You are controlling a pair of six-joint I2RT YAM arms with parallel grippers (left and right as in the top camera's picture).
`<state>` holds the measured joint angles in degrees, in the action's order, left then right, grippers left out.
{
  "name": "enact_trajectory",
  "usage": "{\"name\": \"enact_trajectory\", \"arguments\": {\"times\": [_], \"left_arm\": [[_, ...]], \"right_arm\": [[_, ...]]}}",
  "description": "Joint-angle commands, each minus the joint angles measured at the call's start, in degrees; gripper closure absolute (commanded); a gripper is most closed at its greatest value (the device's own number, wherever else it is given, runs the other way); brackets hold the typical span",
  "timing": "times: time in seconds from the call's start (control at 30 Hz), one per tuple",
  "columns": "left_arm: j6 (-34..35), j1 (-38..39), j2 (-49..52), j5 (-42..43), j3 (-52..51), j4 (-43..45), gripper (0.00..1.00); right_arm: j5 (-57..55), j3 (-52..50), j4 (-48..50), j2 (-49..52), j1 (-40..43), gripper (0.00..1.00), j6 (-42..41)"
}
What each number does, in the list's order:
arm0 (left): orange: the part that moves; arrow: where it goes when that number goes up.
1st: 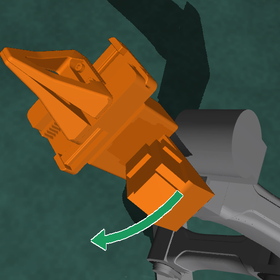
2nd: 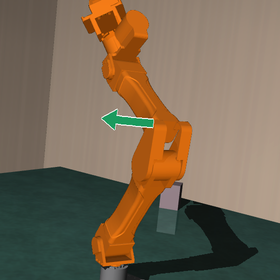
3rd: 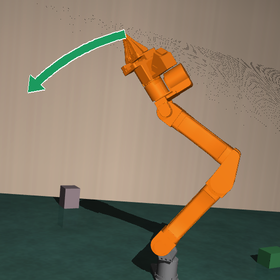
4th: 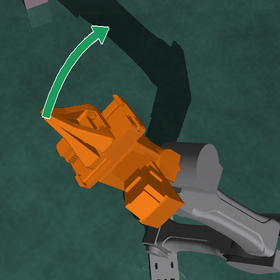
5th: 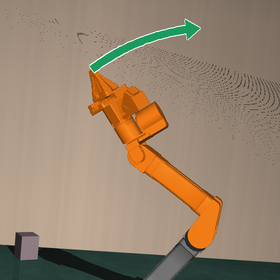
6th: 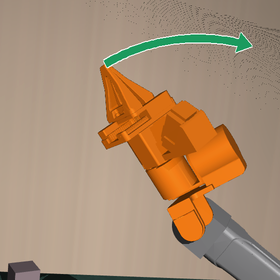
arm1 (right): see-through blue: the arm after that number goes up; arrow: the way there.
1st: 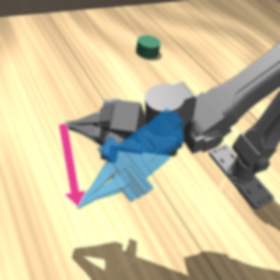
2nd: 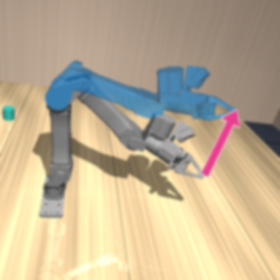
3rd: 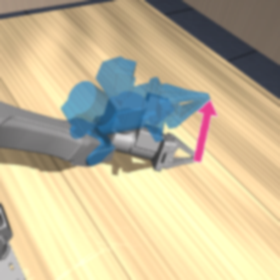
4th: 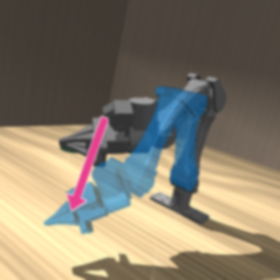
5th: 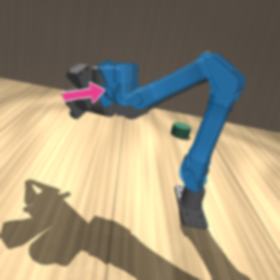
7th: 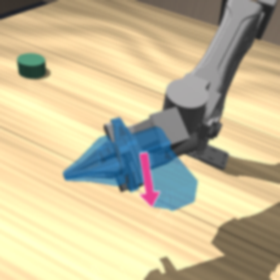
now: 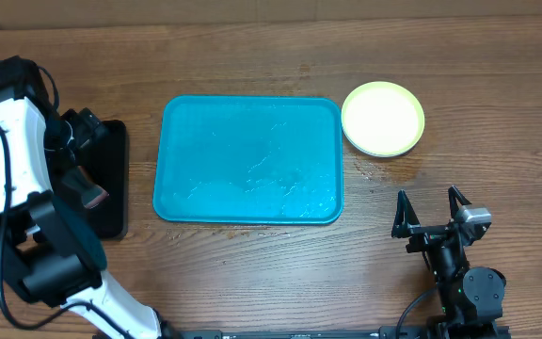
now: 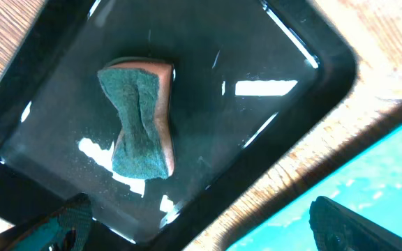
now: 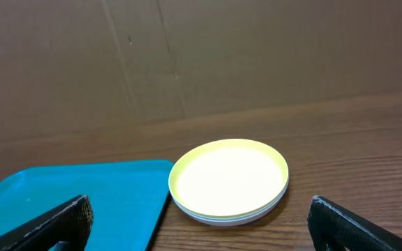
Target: Clean dirty plates on tray and stack at the side
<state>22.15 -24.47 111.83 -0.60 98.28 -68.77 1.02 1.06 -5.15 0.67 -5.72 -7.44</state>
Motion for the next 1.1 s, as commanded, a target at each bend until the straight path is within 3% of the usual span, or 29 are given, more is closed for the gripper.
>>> {"name": "enact_trajectory", "arguments": {"times": [0.0, 0.17, 0.3, 0.4, 0.5, 0.77, 1.07], "left_arm": [[-1.1, 1.3, -10.9, 0.0, -4.8, 2.3, 0.0], [-7.9, 2.8, -23.5, 3.1, -20.0, 11.3, 0.0], [-13.7, 4.7, -36.2, 9.8, -36.7, 25.8, 0.0], [-13.8, 7.0, -46.2, 12.0, -48.7, 35.7, 0.0], [-13.8, 8.7, -57.5, 12.6, -58.5, 39.5, 0.0], [-13.9, 8.8, -77.6, 12.4, -70.6, 42.8, 0.0], [-13.8, 9.7, -90.4, 13.4, -87.4, 61.3, 0.0]], "right_arm": [[-0.8, -0.6, 0.3, -0.5, 0.2, 0.0, 0.4], [-0.8, -0.6, 0.3, -0.5, 0.2, 0.0, 0.4], [-0.8, -0.6, 0.3, -0.5, 0.2, 0.0, 0.4], [-0.8, -0.6, 0.3, -0.5, 0.2, 0.0, 0.4], [-0.8, -0.6, 0.3, -0.5, 0.2, 0.0, 0.4], [-0.8, -0.6, 0.3, -0.5, 0.2, 0.0, 0.4], [-0.8, -0.6, 0.3, -0.5, 0.2, 0.0, 0.4]]}}
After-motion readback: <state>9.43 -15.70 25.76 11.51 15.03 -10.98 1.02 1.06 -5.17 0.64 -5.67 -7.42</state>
